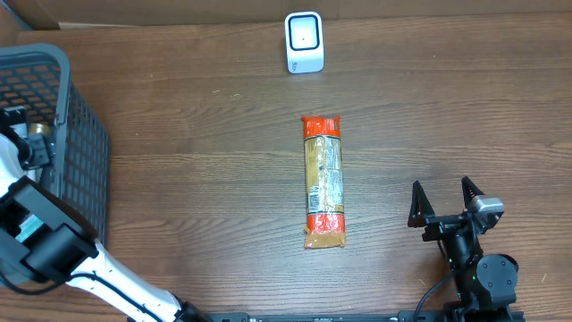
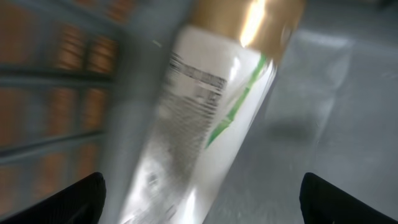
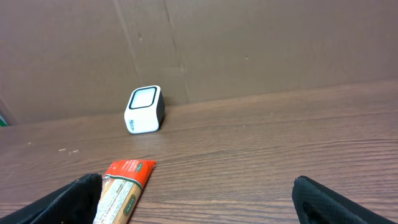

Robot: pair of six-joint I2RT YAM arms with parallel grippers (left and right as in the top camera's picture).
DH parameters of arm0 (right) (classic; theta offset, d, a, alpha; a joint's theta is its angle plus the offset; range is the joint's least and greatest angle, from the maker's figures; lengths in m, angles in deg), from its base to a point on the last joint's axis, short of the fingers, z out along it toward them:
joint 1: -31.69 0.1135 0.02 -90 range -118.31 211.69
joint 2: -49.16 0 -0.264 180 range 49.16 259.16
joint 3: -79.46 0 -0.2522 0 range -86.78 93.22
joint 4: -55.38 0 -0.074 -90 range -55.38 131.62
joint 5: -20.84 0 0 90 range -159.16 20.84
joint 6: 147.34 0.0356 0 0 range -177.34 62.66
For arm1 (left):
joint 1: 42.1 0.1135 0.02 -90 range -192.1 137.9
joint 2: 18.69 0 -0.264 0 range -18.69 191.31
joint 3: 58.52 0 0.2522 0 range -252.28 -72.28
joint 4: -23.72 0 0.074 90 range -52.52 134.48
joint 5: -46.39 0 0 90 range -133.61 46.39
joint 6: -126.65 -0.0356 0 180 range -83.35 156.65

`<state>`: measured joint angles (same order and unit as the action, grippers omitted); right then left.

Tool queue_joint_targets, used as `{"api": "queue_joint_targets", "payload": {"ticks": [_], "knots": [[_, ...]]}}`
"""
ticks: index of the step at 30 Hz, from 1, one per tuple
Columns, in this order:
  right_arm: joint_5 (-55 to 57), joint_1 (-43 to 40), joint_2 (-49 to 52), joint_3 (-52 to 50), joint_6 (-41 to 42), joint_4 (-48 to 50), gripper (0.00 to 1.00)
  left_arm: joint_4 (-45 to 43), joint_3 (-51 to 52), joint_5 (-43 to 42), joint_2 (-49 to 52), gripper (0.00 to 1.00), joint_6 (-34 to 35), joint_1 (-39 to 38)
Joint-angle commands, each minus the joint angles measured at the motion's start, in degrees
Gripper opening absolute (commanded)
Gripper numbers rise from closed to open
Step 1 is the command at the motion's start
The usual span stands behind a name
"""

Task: Scan the item barcode
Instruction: 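Grasp the white-and-gold tube in the basket with the left gripper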

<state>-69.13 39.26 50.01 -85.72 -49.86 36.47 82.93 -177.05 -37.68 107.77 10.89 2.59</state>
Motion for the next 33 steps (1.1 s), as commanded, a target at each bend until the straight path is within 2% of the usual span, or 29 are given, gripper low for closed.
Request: {"api": "queue_joint_targets", "payload": {"ticks": [1,4,6,7,10,12,22,33], "knots": [[0.3,-0.2,-0.5,-0.6,-0.1,0.3,1.0,0.1,0.9,-0.9,3.3,0.89,-1.2,0.5],[0.3,-0.2,-0.5,-0.6,-0.1,0.3,1.0,0.0,0.9,-0.9,5.4,0.84,-1.3,0.5],[0.3,-0.2,-0.5,-0.6,-0.1,0.3,1.0,0.1,0.9,-0.9,6.4,0.76,-1.2,0.5],[0.3,-0.2,-0.5,-0.6,-0.1,0.3,1.0,0.2,0.9,-0.9,7.0,0.66,-1.2,0.5],[0.3,-0.2,-0.5,-0.6,-0.1,0.3,1.0,0.1,0.9,-0.9,7.3,0.22,-1.0,0.4],[0.3,-0.2,-0.5,-0.6,-0.1,0.3,1.0,0.1,0.7,-0.9,7.2,0.04,-1.0,0.4],[0.3,-0.2,-0.5,-0.6,-0.1,0.3,1.0,2.6,0.6,-1.1,2.3,0.04,3.6,-0.5],[0.3,-0.2,-0.5,-0.6,-0.1,0.3,1.0,4.9,0.6,-1.1,-17.0,0.04,11.0,-0.6]]}}
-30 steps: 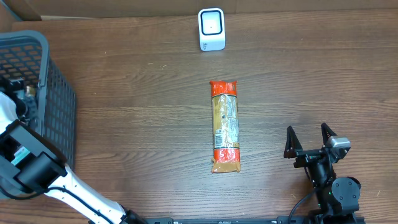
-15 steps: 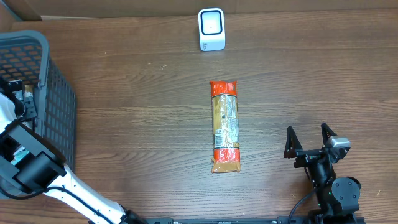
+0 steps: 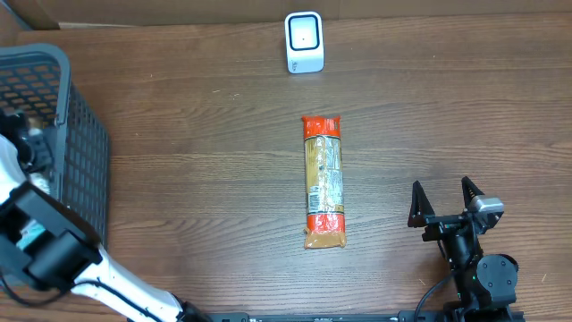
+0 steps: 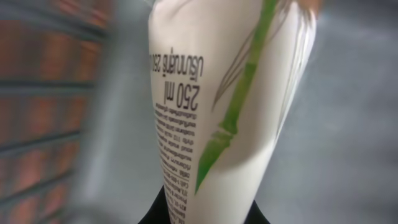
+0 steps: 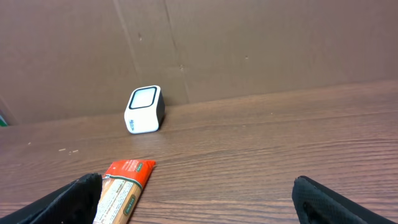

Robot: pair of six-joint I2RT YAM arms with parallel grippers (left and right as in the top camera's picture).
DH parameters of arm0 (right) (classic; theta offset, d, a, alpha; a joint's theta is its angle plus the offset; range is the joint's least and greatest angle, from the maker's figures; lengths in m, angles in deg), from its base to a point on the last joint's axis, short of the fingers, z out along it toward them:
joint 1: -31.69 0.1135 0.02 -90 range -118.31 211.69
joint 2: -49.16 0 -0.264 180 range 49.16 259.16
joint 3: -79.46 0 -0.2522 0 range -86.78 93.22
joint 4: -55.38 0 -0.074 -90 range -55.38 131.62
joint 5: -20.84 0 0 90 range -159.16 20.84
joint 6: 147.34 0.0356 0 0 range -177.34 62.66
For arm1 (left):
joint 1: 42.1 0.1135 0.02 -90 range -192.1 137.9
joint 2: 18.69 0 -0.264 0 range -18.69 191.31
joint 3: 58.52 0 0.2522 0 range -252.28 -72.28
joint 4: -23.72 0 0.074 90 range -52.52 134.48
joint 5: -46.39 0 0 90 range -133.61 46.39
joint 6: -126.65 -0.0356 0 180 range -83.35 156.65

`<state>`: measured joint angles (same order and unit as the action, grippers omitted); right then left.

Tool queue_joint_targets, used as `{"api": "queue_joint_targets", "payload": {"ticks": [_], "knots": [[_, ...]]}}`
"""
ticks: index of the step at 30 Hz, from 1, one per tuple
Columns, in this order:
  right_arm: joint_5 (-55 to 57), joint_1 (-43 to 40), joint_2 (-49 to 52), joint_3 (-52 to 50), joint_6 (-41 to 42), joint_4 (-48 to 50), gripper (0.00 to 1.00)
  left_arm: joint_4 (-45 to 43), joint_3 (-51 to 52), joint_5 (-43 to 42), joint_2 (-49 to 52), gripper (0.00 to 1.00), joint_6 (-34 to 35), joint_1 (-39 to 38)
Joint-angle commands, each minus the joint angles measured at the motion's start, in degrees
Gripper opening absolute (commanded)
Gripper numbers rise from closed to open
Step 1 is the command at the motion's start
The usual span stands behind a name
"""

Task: Scan the item barcode
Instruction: 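Grasp the white-and-gold tube in the basket with the left gripper, then carry the tube out and place it left of the spaghetti pack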

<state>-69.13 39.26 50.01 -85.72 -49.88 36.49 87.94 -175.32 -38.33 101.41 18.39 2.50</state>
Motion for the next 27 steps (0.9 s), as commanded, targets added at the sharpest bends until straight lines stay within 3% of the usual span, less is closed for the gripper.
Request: {"api": "queue_joint_targets", "payload": {"ticks": [1,8,16,27], "knots": [[0.3,-0.2,-0.5,-0.6,-0.1,0.3,1.0,0.1,-1.1,-0.6,-12.4,0.04,4.5,-0.5],[0.3,-0.2,-0.5,-0.6,-0.1,0.3,1.0,-0.3,-1.1,-6.1,-25.6,0.04,7.2,-0.7],[0.3,-0.2,-0.5,-0.6,-0.1,0.3,1.0,-0.5,-1.1,-8.4,-37.7,0.04,15.2,-4.7],[0.3,-0.2,-0.5,-0.6,-0.1,0.3,1.0,10.5,-1.1,-6.8,-44.2,0.04,21.6,-29.6]]}}
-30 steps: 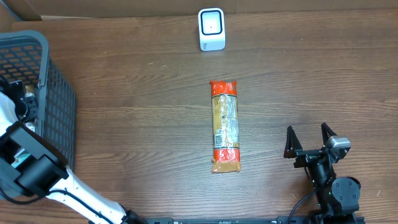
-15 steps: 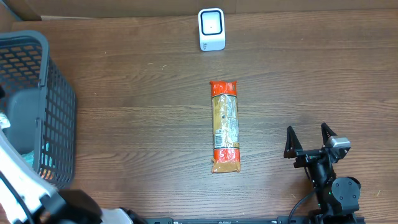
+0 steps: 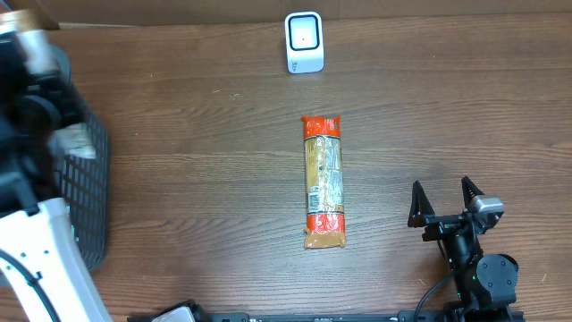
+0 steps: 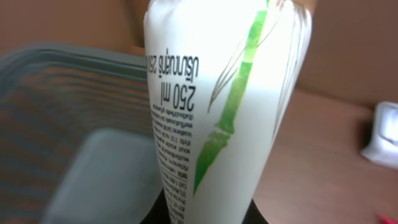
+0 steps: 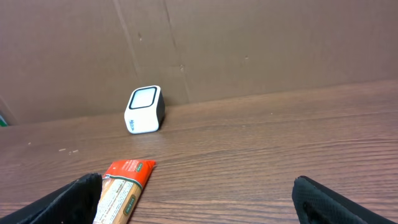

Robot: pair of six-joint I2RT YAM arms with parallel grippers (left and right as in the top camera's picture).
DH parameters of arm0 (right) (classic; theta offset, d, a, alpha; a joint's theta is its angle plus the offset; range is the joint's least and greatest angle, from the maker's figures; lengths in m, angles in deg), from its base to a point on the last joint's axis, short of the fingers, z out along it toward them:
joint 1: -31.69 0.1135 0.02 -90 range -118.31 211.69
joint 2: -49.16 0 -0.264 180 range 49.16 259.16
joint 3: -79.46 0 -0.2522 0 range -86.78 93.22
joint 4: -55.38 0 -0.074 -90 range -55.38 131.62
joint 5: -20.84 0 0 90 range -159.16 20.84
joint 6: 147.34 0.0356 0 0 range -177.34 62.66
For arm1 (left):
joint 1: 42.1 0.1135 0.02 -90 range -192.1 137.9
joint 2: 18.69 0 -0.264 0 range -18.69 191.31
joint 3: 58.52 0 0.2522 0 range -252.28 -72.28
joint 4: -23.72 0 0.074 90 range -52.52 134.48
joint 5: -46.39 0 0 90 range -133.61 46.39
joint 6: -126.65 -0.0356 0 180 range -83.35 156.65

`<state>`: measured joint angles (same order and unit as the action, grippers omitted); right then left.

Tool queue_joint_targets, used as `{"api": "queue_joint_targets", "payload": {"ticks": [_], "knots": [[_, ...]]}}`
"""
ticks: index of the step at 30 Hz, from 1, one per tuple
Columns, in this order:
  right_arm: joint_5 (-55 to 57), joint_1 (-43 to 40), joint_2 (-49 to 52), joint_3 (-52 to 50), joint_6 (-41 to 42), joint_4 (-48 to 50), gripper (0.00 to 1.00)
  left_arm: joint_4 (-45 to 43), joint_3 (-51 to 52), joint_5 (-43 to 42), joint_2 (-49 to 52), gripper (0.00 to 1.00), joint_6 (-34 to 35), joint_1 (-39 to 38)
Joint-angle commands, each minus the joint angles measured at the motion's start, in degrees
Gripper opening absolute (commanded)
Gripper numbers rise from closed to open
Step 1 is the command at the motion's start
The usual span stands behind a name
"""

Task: Scan the item barcode
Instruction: 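Carry the tube out and place it left of the spaghetti pack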

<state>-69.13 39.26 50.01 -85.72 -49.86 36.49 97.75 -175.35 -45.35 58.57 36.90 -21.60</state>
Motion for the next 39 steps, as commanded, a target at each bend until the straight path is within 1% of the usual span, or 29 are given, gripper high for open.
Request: {"api": "queue_joint_targets", "payload": {"ticks": [1,7,12,15,20,24,29,33,34,36,37,39], "knots": [[0.3,-0.2,-0.5,-0.6,-0.1,0.3,1.0,1.8,-1.1,1.4,-1.2,0.04,4.7,-8.5],[0.3,-0.2,-0.5,-0.6,-0.1,0.3,1.0,7.5,-0.9,7.9,2.9,0.04,10.3,-24.4],[0.3,-0.2,-0.5,-0.6,-0.1,0.3,1.0,11.5,-0.8,8.1,10.9,0.04,18.1,-33.9],[0.3,-0.2,-0.5,-0.6,-0.1,0.3,1.0,12.2,-0.8,8.1,17.6,0.04,18.3,-38.4],[0.3,-0.2,-0.5,-0.6,-0.1,0.3,1.0,13.4,-0.8,6.9,30.0,0.04,21.9,-43.4],[0.3,-0.2,-0.5,-0.6,-0.1,0.3,1.0,13.4,-0.8,4.6,38.7,0.04,22.8,-46.3],[0.3,-0.2,-0.5,-0.6,-0.1,0.3,1.0,14.3,-0.8,4.2,46.8,0.04,22.7,-49.4],[0.3,-0.2,-0.5,-0.6,-0.1,0.3,1.0,15.0,-0.8,4.9,50.3,0.05,22.7,-51.4],[0.3,-0.2,-0.5,-0.6,-0.1,0.3,1.0,15.0,-0.8,5.3,50.9,0.08,22.7,-51.8],[0.3,-0.2,-0.5,-0.6,-0.1,0.3,1.0,14.9,-0.8,5.4,51.3,0.24,22.6,-52.3],[0.3,-0.2,-0.5,-0.6,-0.1,0.3,1.0,14.9,-0.8,5.4,51.3,0.51,22.6,-52.4],[0.3,-0.2,-0.5,-0.6,-0.1,0.3,1.0,14.9,-0.8,5.1,51.3,0.96,22.6,-52.4]]}}
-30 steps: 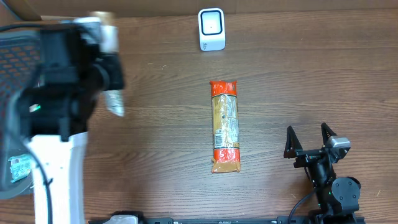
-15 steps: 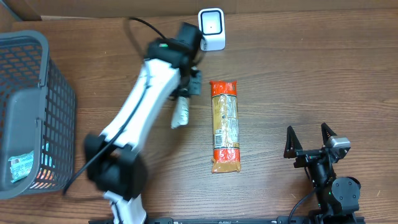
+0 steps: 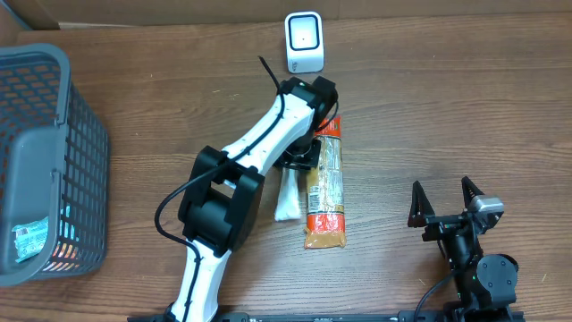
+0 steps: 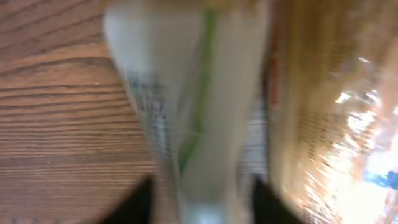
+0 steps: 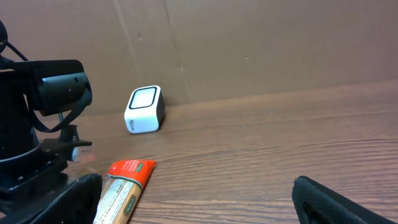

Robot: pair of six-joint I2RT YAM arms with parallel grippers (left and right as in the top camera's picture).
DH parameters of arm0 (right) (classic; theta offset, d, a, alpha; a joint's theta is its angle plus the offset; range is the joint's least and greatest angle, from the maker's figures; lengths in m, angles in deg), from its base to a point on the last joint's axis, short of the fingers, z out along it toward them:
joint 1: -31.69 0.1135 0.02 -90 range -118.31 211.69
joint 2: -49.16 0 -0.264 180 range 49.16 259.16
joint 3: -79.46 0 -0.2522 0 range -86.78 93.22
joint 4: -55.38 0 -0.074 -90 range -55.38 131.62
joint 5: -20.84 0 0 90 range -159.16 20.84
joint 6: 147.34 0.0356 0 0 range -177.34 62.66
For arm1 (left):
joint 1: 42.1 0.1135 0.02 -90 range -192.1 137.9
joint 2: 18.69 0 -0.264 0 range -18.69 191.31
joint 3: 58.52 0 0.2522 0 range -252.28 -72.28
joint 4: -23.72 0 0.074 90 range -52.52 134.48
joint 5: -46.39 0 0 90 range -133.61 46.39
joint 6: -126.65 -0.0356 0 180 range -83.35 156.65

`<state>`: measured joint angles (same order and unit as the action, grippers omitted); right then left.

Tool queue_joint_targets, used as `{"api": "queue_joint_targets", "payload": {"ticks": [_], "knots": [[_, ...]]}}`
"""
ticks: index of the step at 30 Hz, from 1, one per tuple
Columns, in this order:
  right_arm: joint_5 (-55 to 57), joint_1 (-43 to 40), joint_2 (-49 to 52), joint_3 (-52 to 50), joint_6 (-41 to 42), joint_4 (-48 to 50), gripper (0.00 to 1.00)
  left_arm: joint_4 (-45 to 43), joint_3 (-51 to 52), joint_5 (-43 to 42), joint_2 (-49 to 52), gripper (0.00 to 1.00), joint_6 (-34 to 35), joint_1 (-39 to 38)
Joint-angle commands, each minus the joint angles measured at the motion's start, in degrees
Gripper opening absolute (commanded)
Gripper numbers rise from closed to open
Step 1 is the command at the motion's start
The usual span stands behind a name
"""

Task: Scan the item barcode
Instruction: 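Carry the tube out and place it left of the spaghetti pack, then return the left gripper into the basket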

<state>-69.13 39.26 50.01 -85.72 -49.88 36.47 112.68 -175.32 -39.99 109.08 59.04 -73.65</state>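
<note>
A white tube with a green bamboo stalk printed on it is low over the table, right beside the left edge of a long pasta packet with red ends. My left gripper reaches it from above and is shut on the tube. That wrist view is blurred, with a dark finger on either side of the tube. The white barcode scanner stands at the table's far edge. My right gripper rests open at the front right, and it sees the scanner and the packet.
A grey mesh basket stands at the left edge with a packet left inside. A cardboard wall rises behind the scanner. The left arm stretches diagonally across the middle of the table.
My left arm has gone from above the basket at the far left to the table's middle, with the tube now down beside the pasta packet. The right arm has not moved.
My left gripper was open inside the basket, over the tube. Then it was shut on the tube in the basket, and after that it held the tube raised above the basket's rim. Now the tube is at the middle, next to the pasta packet.
</note>
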Motion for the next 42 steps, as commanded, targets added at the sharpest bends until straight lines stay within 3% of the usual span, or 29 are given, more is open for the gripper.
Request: {"api": "queue_joint_targets", "payload": {"ticks": [1,5,12,18,23,27,32,37,42], "knots": [[0.3,-0.2,-0.5,-0.6,0.0,0.3,1.0,0.0,-0.9,-0.4,0.7,1.0,0.5,-0.4],[0.3,-0.2,-0.5,-0.6,-0.1,0.3,1.0,1.3,-2.9,-0.7,0.7,1.0,-0.2,-0.2],[0.3,-0.2,-0.5,-0.6,-0.1,0.3,1.0,8.1,-18.9,-0.6,-3.1,0.99,-2.5,-0.1],[0.3,-0.2,-0.5,-0.6,-0.1,0.3,1.0,13.6,-33.0,-0.4,-10.5,1.0,-4.9,2.6],[0.3,-0.2,-0.5,-0.6,-0.1,0.3,1.0,14.7,-36.5,-0.5,-18.4,1.0,-10.5,8.3],[0.3,-0.2,-0.5,-0.6,-0.1,0.3,1.0,16.5,-36.7,-0.7,-25.4,1.0,-11.7,17.7],[0.3,-0.2,-0.5,-0.6,-0.1,0.3,1.0,18.7,-36.6,-1.7,-31.5,1.0,-9.4,36.3],[0.3,-0.2,-0.5,-0.6,-0.1,0.3,1.0,17.6,-36.6,-2.9,-33.8,1.0,-2.1,56.0],[0.3,-0.2,-0.5,-0.6,-0.1,0.3,1.0,16.7,-36.5,-6.4,-32.9,1.0,-1.5,70.6]]}}
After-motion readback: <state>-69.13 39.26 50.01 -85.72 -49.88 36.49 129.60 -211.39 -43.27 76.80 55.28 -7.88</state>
